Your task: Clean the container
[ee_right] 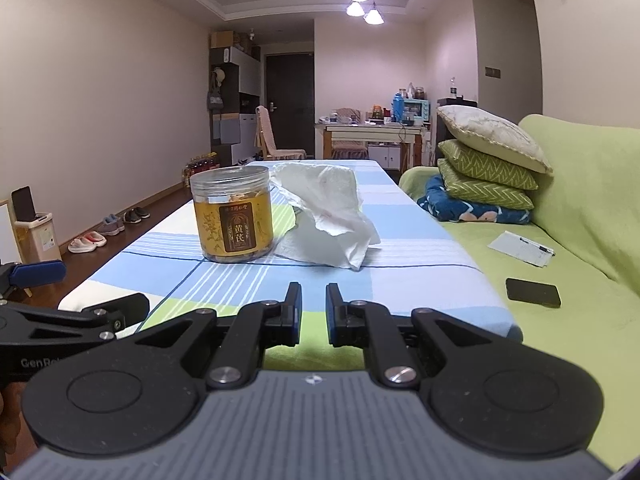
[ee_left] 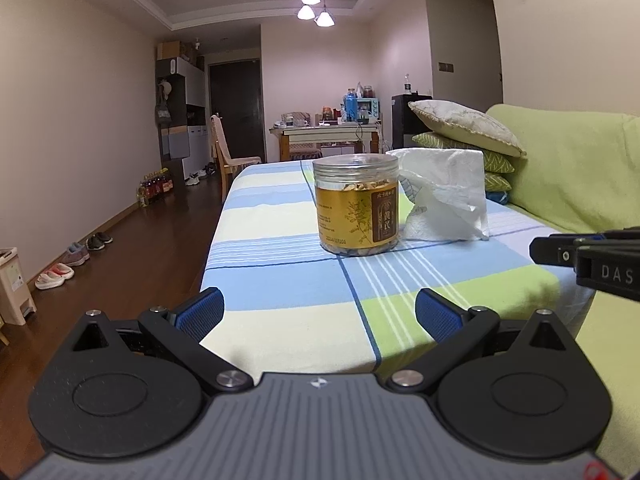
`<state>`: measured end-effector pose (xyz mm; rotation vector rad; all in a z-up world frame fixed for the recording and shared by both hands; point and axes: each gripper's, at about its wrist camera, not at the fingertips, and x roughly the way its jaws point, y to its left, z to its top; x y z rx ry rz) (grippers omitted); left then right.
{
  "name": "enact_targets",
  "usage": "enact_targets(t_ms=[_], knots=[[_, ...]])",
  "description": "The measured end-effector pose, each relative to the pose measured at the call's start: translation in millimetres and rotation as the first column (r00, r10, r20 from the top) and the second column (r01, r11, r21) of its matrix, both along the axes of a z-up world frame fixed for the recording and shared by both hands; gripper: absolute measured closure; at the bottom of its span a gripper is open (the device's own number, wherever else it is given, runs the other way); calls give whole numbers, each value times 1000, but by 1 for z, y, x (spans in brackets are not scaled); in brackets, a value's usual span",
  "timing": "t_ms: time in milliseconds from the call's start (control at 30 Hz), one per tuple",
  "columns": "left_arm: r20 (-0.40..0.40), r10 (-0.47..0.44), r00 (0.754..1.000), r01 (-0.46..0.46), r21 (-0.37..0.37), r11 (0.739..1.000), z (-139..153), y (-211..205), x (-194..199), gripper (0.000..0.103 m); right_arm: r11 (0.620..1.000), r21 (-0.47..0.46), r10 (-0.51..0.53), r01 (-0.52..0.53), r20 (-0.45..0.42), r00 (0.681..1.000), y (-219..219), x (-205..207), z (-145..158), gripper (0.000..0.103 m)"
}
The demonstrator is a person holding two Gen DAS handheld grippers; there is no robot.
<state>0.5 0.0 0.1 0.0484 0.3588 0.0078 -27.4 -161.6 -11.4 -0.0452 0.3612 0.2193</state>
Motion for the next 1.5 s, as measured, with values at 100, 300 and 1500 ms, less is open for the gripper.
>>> enact_targets(t_ms=[100,300,1500], knots=[[-1,-8,1000,8,-2,1000,0,0,3,1,1000,-23,5,-4,16,1000,5,3,-2,93],[-2,-25,1000,25,-5,1000,1,-1,10,1,1000,14,2,-3,28,1000,-9,8,3,93],[-43,-98,994,99,4,995,-5,0,50,1,997,-71,36,-32,47,998,-5,42,-11,90]])
